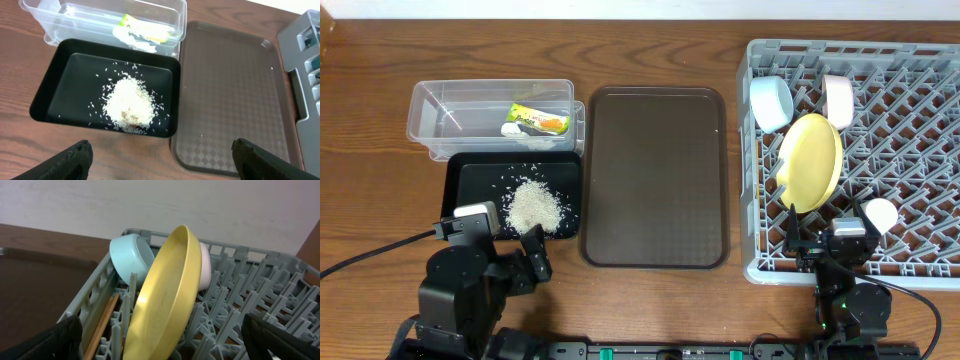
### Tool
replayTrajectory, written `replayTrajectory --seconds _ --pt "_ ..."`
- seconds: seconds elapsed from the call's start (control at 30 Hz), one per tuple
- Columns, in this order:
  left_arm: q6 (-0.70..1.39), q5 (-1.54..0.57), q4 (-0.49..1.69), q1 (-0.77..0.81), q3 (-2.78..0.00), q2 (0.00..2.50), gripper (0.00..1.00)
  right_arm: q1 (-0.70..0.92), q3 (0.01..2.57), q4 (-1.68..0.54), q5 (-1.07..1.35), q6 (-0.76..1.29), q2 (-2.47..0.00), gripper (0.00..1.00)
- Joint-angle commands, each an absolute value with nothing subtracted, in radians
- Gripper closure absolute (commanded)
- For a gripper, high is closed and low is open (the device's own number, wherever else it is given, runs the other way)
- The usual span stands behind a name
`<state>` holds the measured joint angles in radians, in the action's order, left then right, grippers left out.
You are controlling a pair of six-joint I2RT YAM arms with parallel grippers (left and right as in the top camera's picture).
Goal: Sort waste into correct bins and load items into the dishwasher rack
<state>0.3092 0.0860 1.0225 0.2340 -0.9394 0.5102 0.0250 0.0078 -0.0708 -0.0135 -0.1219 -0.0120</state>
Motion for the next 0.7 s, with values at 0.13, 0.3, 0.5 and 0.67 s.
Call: replayTrajectory --seconds 0.13,0.3,0.5,0.67 --pt "0.218 0.12 0.817 0.154 -0.796 0.378 0.08 0.034 0.006 -0.075 -0.002 -0.136 -0.006 0.01" --pt "0.194 0.12 0.551 0.118 -0.566 0.224 0.08 0.034 0.006 -0.075 -0.002 -0.136 -0.006 0.01" --pt "0.195 0.086 0.184 0.092 -0.289 0.081 0.09 0.034 0.006 -0.075 -0.002 -0.136 -0.006 0.01" --pt "0.117 0.028 -0.071 0.085 -0.113 0.035 0.08 0.034 0.006 -0.075 -0.002 -0.136 -0.006 0.01"
